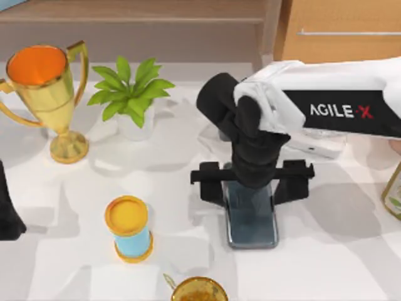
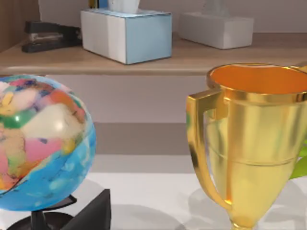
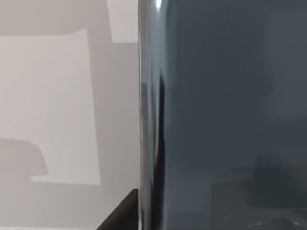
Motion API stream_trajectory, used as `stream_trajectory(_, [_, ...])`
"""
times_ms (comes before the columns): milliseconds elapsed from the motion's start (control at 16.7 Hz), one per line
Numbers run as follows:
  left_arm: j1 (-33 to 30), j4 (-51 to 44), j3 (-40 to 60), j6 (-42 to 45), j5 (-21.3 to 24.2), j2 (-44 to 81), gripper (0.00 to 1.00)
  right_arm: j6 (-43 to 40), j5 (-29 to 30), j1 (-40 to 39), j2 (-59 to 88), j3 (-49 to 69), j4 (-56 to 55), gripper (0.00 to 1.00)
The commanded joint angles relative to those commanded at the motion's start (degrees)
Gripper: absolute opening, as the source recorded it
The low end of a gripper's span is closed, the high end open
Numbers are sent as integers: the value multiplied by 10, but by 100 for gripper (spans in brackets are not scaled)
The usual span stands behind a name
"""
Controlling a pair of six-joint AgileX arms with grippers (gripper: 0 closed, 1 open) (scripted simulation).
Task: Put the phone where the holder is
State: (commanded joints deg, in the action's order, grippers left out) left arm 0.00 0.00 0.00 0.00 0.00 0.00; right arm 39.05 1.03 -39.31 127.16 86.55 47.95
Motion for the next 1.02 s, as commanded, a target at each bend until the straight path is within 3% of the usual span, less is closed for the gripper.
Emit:
stream_trajectory(360, [0, 0, 0, 0, 0, 0, 100, 0, 0, 0, 0, 0, 0, 2])
stream_trajectory(1020, [0, 0, 0, 0, 0, 0, 100, -5, 11, 0, -28, 10, 27, 0])
